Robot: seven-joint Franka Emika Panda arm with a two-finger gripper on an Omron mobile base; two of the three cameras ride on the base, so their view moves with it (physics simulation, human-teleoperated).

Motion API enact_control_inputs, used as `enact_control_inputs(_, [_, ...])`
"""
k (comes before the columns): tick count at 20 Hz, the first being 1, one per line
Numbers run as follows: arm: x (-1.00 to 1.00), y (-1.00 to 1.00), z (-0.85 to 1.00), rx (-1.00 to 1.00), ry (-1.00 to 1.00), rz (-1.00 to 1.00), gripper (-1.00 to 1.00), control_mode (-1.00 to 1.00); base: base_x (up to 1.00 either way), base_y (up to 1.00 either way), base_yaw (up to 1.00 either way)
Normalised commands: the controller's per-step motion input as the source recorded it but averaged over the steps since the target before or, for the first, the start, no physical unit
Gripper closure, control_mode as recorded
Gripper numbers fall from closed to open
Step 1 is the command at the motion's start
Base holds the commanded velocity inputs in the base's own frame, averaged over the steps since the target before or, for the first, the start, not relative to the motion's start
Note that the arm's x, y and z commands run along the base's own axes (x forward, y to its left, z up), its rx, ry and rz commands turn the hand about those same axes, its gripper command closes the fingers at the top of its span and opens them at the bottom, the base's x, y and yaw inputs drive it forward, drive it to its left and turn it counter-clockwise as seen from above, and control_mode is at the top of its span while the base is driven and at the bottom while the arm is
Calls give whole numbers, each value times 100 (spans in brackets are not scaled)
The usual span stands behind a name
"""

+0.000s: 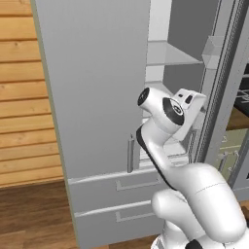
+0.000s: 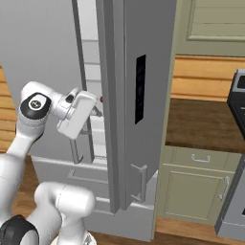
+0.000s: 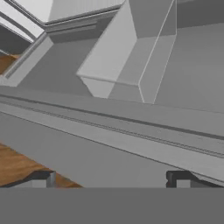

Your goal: Take the strawberry from the fridge and place it on top of the pancake, located on the dining counter.

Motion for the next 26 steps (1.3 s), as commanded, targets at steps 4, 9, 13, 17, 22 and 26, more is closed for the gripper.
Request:
enact_control_inputs(4, [5,-49,-4,0,-4,1,-100,-100,0,0,0])
enact_control_inputs(9, [-3,-60,-14,0,-15,0,-100,-100,0,0,0])
enact_control_inputs(13, [-9,-55,-9,0,-20,0,-100,-100,0,0,0])
enact_control_inputs(17, [-9,-56,0,0,-17,0,-100,-100,0,0,0])
enact_control_inputs(22, [-1,-60,0,0,-7,0,-100,-100,0,0,0])
enact_control_inputs(26, [0,-35,0,0,-1,1,-100,-100,0,0,0])
